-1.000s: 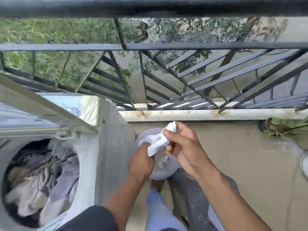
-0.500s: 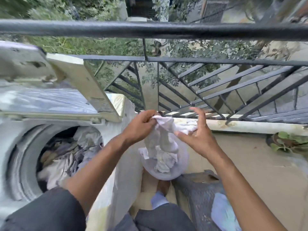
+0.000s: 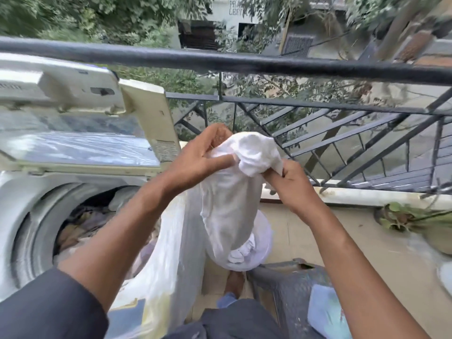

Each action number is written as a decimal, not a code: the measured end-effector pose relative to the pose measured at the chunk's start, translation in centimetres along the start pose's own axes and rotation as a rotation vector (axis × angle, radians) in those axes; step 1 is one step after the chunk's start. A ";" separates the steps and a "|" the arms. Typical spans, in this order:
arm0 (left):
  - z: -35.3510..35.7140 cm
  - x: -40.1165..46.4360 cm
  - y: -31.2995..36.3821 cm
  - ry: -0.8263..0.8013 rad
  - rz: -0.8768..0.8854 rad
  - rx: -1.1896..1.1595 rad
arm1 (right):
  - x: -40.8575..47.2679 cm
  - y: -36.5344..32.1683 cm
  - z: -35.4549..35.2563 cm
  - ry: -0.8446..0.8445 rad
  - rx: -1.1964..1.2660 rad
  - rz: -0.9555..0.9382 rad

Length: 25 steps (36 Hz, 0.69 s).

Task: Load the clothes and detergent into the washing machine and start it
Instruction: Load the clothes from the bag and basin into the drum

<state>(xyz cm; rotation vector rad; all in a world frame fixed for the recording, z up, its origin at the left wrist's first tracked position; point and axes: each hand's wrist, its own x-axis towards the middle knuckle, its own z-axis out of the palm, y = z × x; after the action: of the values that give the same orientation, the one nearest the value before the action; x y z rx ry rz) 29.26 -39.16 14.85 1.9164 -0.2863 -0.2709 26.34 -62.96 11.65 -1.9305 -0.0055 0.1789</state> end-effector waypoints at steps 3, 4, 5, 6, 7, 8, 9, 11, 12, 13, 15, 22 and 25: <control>-0.7 -2.5 -1.9 0.002 -0.042 -0.006 | -1.4 -2.9 0.0 -0.010 0.158 -0.045; -0.7 -3.5 -2.5 -0.001 -0.069 0.000 | -1.9 -3.8 0.1 -0.011 0.222 -0.050; -0.6 -4.4 -3.3 -0.015 -0.099 0.006 | -2.4 -4.7 0.1 -0.006 0.295 -0.053; -0.3 -5.4 -4.2 -0.032 -0.127 0.004 | -2.8 -5.6 0.2 0.011 0.368 -0.058; 0.1 -6.3 -5.0 -0.050 -0.153 -0.009 | -3.2 -6.4 0.3 0.029 0.440 -0.064; 0.5 -7.2 -5.7 -0.076 -0.174 -0.022 | -3.5 -7.1 0.4 0.044 0.509 -0.072; 1.1 -8.0 -6.2 -0.104 -0.184 -0.018 | -3.8 -7.9 0.6 0.049 0.580 -0.077; 2.2 -9.2 -6.7 -0.140 -0.154 0.030 | -4.3 -9.3 0.9 0.043 0.718 -0.096; 2.7 -9.6 -6.7 -0.150 -0.121 0.045 | -4.6 -10.0 1.1 0.041 0.781 -0.102; 3.2 -9.8 -6.7 -0.152 -0.095 0.041 | -4.8 -10.7 1.3 0.041 0.834 -0.104; 4.0 -9.8 -6.5 -0.112 -0.129 -0.039 | -5.1 -11.7 1.7 0.037 0.926 -0.107; 0.3 -9.3 -4.3 0.019 -0.406 -0.646 | -6.6 -12.3 2.1 0.193 0.995 -0.086; -1.9 -9.2 -3.9 -0.010 -0.361 -0.886 | -7.5 -11.2 2.4 0.376 0.837 -0.019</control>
<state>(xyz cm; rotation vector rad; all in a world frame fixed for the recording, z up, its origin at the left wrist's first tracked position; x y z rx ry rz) 21.42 -33.10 12.38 1.0720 0.1696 -0.5422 19.50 -57.37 22.12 -1.1021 0.2614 -0.1796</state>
